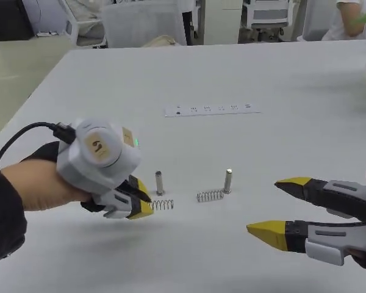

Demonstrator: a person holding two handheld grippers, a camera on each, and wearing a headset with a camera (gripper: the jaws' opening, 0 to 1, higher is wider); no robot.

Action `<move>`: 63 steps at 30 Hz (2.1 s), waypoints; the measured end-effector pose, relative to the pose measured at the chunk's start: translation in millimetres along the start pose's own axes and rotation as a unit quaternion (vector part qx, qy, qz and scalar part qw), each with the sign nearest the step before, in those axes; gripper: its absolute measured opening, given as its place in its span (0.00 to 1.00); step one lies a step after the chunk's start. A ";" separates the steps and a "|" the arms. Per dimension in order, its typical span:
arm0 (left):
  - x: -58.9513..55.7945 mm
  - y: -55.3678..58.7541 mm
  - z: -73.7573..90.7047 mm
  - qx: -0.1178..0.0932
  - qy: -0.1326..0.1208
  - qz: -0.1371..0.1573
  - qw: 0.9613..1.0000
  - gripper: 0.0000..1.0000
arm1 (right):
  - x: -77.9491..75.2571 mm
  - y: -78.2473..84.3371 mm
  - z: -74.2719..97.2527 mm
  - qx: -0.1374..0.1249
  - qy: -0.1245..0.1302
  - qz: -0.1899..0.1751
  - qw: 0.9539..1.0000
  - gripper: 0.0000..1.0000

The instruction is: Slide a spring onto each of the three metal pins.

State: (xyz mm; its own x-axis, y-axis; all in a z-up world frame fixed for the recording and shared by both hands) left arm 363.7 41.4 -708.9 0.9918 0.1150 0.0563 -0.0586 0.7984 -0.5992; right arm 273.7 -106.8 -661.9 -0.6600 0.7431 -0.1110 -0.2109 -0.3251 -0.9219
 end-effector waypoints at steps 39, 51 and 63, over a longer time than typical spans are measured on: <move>-60.6 -20.8 71.1 -0.136 -0.013 0.007 0.991 0.02 | 71.6 -62.5 -57.4 -0.013 -0.195 0.089 0.977 0.41; -74.9 -26.7 82.2 -0.160 0.002 -0.009 0.987 0.02 | 92.9 -72.3 -57.6 -0.028 -0.252 0.095 0.962 0.30; -88.1 -37.5 91.4 -0.189 0.021 -0.019 0.982 0.02 | 106.1 -77.4 -50.7 -0.046 -0.290 0.084 0.952 0.21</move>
State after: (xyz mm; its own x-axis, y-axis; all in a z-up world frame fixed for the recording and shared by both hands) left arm 268.1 55.4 -618.4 0.9967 0.0591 0.0559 0.0166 0.5253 -0.8508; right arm 256.6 26.9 -621.2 -0.9715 0.2294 -0.0600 -0.0219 -0.3387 -0.9407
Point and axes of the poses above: the centre of the closed fingertips' face, and the gripper's own axes: z roughly backward along the fingers, x roughly to its left, y roughly out of its underside, the point moved 2 cm from there along z, roughly backward along the fingers, and after that the axes turned 12 degrees about z, right-handed, at the moved point
